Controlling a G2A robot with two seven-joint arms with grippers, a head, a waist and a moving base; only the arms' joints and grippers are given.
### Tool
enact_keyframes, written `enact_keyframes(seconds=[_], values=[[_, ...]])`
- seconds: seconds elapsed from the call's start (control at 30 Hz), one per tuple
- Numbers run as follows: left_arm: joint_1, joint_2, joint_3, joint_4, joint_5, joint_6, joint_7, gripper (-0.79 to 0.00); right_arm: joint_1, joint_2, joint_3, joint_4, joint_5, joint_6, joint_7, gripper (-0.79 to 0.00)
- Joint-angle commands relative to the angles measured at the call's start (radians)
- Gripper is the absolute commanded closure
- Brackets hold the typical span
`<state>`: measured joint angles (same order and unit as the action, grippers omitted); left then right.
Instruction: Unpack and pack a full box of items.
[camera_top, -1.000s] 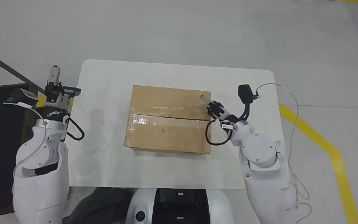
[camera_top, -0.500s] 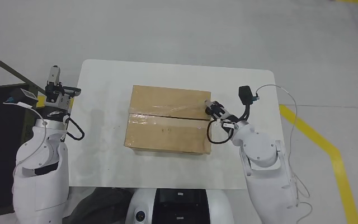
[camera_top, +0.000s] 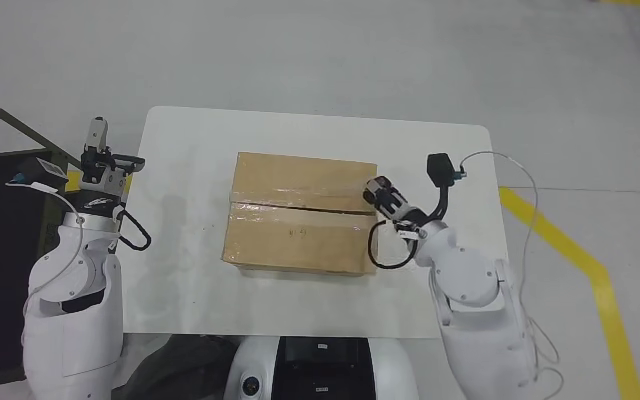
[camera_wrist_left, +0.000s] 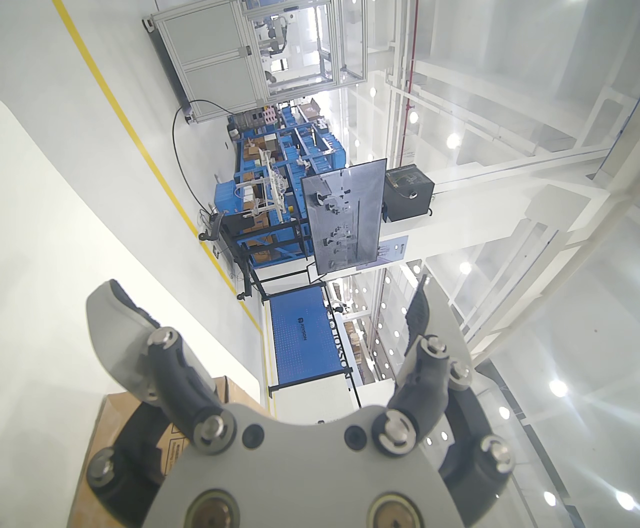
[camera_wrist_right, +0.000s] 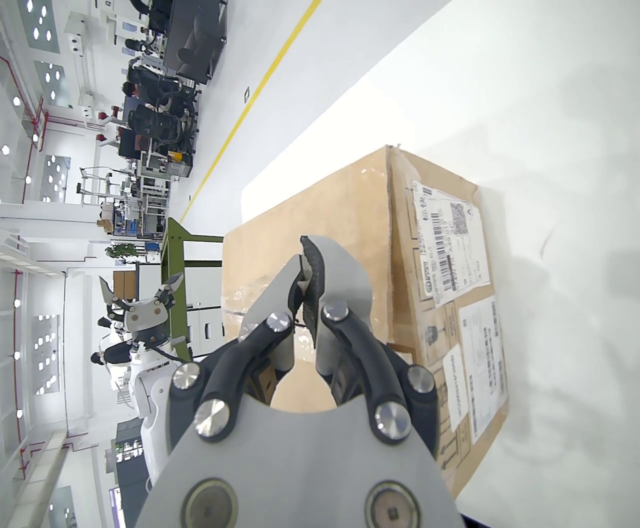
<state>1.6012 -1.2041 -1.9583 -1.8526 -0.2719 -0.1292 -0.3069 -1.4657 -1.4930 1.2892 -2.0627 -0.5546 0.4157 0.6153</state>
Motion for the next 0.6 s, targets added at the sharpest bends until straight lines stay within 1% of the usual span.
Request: enact_keyframes(seconds=[0.0, 0.27, 0.43, 0.57], values=[[0.0, 0.0, 0.0, 0.0, 0.0, 0.0, 0.0, -0.785, -0.013, 0.002, -0.009, -0.024, -0.012, -0.031, -0.027, 0.0], [0.0, 0.0, 0.0, 0.0, 0.0, 0.0, 0.0, -0.785, -0.045, 0.009, -0.066, -0.103, -0.07, -0.17, -0.149, 0.0], [0.0, 0.0, 0.0, 0.0, 0.0, 0.0, 0.0, -0.785, -0.041, 0.01, -0.097, -0.123, -0.098, -0.214, -0.205, 0.0], [0.0, 0.0, 0.0, 0.0, 0.0, 0.0, 0.0, -0.785, -0.009, 0.012, -0.122, -0.139, -0.13, -0.219, -0.191, 0.0]])
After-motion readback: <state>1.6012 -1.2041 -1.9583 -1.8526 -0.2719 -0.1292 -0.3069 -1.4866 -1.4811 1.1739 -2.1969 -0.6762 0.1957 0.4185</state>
